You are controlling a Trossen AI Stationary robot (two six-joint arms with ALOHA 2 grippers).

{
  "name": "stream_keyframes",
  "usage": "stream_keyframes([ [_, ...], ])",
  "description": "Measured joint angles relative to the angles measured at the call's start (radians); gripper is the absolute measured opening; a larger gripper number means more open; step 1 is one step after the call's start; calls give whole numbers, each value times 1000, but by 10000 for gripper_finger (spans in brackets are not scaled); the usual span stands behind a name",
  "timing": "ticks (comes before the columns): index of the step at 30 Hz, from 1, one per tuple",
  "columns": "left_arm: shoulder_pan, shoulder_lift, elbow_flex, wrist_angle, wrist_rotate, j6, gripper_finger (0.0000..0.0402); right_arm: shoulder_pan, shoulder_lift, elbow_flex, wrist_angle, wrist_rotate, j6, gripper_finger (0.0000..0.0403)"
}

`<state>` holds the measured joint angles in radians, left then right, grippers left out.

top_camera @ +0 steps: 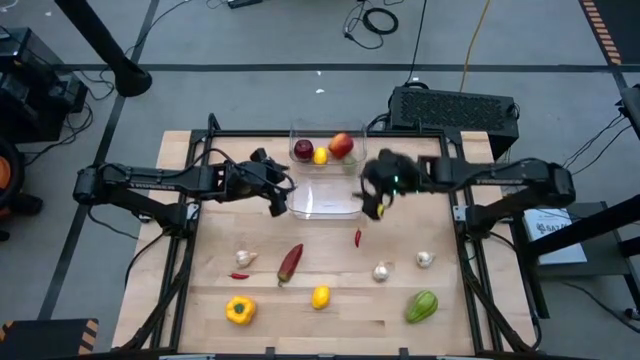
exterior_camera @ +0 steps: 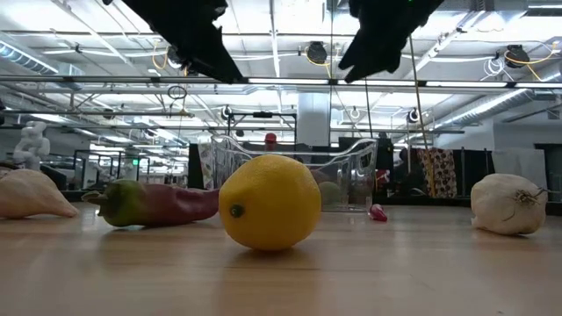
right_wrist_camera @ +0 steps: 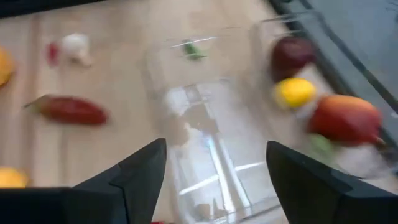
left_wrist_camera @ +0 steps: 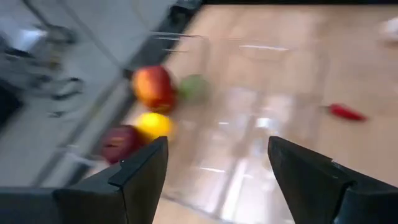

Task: Sort produce into baskets
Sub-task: Put the dark red chili pepper into the bottom transparent bin

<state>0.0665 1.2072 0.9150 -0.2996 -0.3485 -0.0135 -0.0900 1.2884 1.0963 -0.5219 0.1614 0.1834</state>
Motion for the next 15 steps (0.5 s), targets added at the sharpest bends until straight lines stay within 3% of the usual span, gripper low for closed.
stream_keyframes([
  [3, -29, 6, -6, 13, 91, -78, 283, 85, 19, 0, 1, 45, 4, 259],
  [7, -131, 38, -53, 56, 101, -143, 282, 165, 60, 0, -1, 124, 7, 252],
  [15, -433, 189, -104, 214, -50, -296, 271, 242, 114, 0, -4, 122, -15, 243],
])
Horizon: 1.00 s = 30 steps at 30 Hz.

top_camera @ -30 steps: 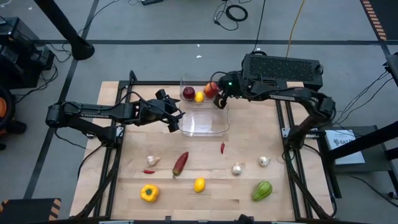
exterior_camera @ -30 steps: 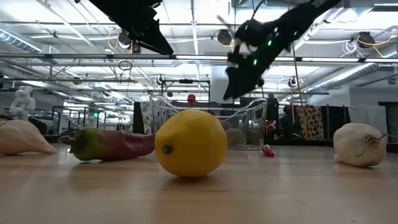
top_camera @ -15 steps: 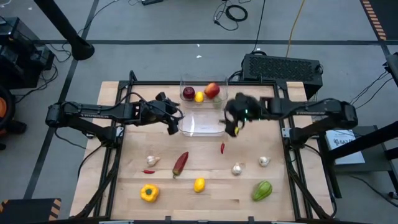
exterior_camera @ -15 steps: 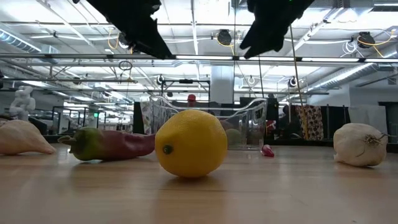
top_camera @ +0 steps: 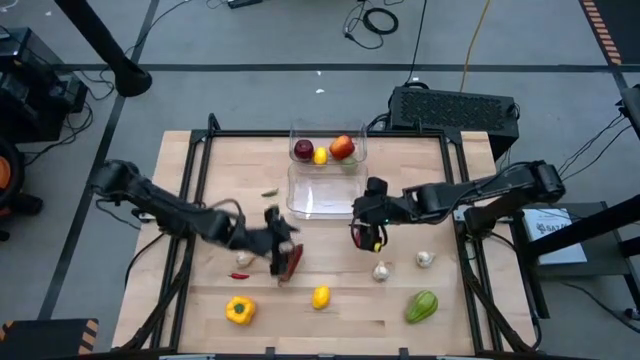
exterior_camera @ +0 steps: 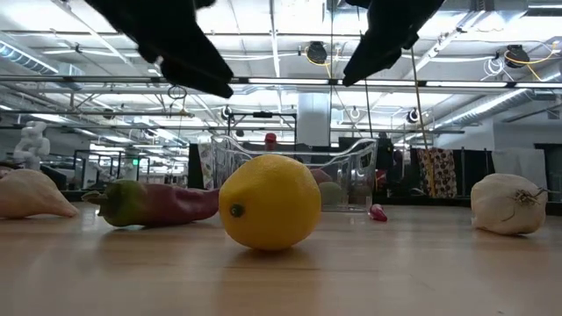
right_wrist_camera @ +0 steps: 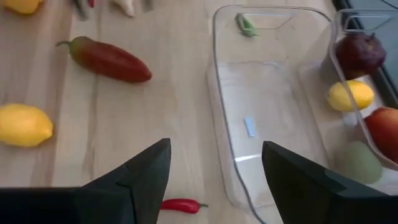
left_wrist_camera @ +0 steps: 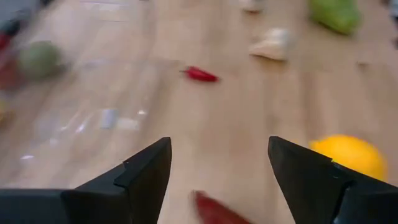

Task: Sort produce into baskets
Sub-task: Put the dark red chili pepper into the bottom transparent bin

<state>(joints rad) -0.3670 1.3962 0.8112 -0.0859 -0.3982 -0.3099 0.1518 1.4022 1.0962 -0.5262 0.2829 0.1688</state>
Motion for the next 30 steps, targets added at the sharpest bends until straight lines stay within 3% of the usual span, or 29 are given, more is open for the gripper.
stream_keyframes([
  [6, -171, 138, 0, 155, -119, 17, 271, 32, 3, 0, 9, 0, 3, 242],
  [13, -223, 188, 0, 55, -328, -308, 271, 48, 3, 0, 28, 0, 21, 242],
  [19, -203, 188, 0, -77, -339, -509, 273, 48, 3, 0, 28, 0, 33, 242],
  [30, -215, 228, 1, -87, -314, -577, 347, 61, 3, 0, 19, -1, 29, 242],
])
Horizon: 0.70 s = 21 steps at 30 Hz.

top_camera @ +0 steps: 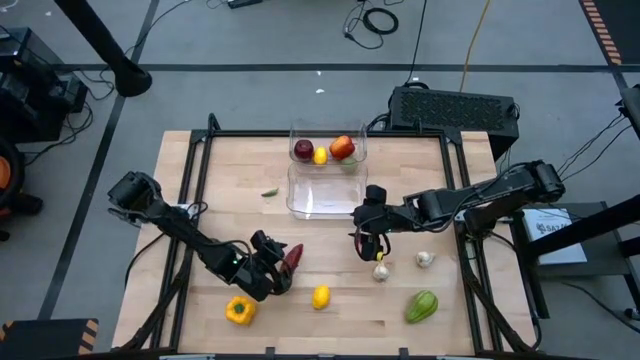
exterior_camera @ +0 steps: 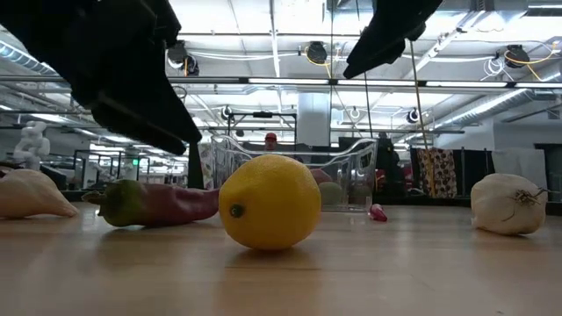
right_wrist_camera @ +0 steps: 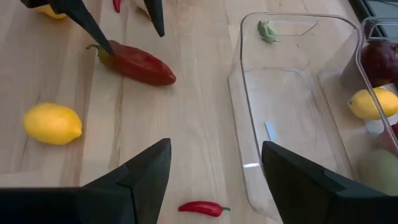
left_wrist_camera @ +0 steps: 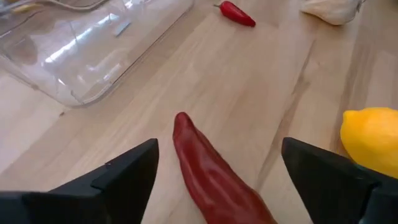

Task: Sort produce into baskets
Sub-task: Put the dark red chili pepper into the bottom transparent bin

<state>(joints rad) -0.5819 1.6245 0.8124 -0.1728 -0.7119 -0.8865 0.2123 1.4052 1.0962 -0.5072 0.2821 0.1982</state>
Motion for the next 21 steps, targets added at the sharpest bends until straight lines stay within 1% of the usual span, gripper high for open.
stream_keyframes([
  [4, -2, 34, 0, -10, 1, -18, 362, 0, 0, 0, -9, 0, -1, 242],
  [10, -2, 76, 1, -5, 4, -18, 364, -1, 0, 0, -8, 0, -4, 242],
  [14, -1, 108, 1, -3, 47, -24, 364, -1, 0, 0, -8, 0, -4, 242],
  [19, -1, 145, 0, -2, 65, -27, 364, -1, 0, 0, -7, 0, -4, 242],
  [21, 0, 154, 0, -1, 94, -27, 359, -1, 0, 0, -7, 0, -4, 242],
])
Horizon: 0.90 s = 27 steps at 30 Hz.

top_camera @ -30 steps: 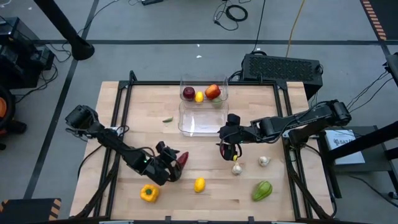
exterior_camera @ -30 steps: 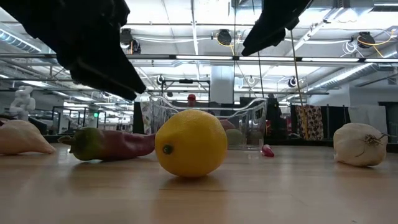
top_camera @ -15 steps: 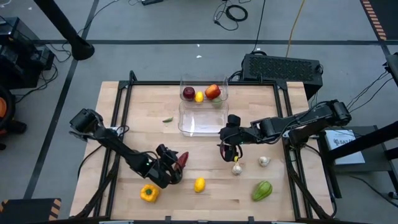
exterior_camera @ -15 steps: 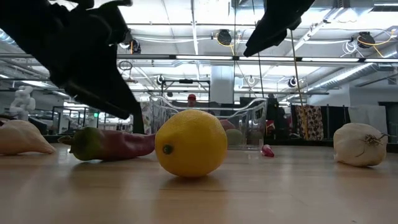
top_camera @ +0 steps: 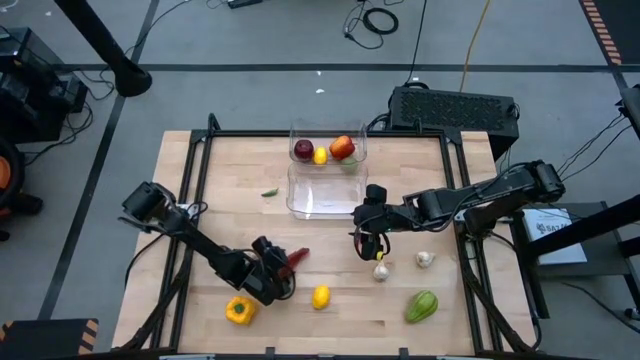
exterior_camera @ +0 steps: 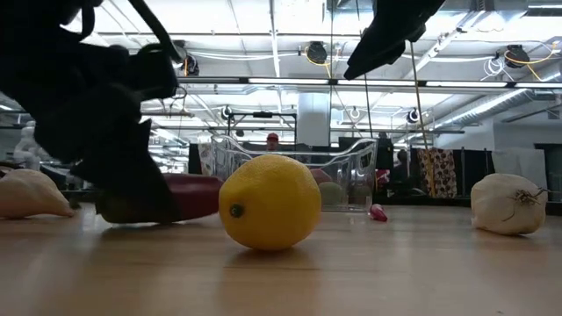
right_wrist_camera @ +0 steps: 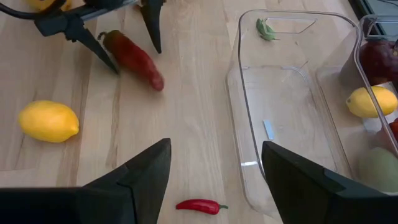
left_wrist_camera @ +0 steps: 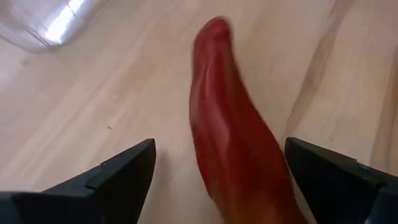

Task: Sort produce into baskets
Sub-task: Put the dark red chili pepper into the bottom transparent bin

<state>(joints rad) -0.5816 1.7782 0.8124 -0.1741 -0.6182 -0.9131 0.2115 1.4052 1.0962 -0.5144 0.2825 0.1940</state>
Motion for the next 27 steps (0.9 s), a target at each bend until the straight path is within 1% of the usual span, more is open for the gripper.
stream_keyframes([
  [4, 0, 3, 0, 1, 37, 2, 334, 0, 0, 0, 0, 0, 0, 242],
  [12, 0, 3, 0, 3, 39, 57, 270, 0, 0, 0, 0, 0, -4, 242],
  [21, 0, 2, 0, 3, 38, 137, 219, 0, 0, 0, -6, 0, -4, 242],
  [27, 0, 2, 0, 0, 33, 144, 183, 0, 0, 0, -7, 0, -4, 242],
])
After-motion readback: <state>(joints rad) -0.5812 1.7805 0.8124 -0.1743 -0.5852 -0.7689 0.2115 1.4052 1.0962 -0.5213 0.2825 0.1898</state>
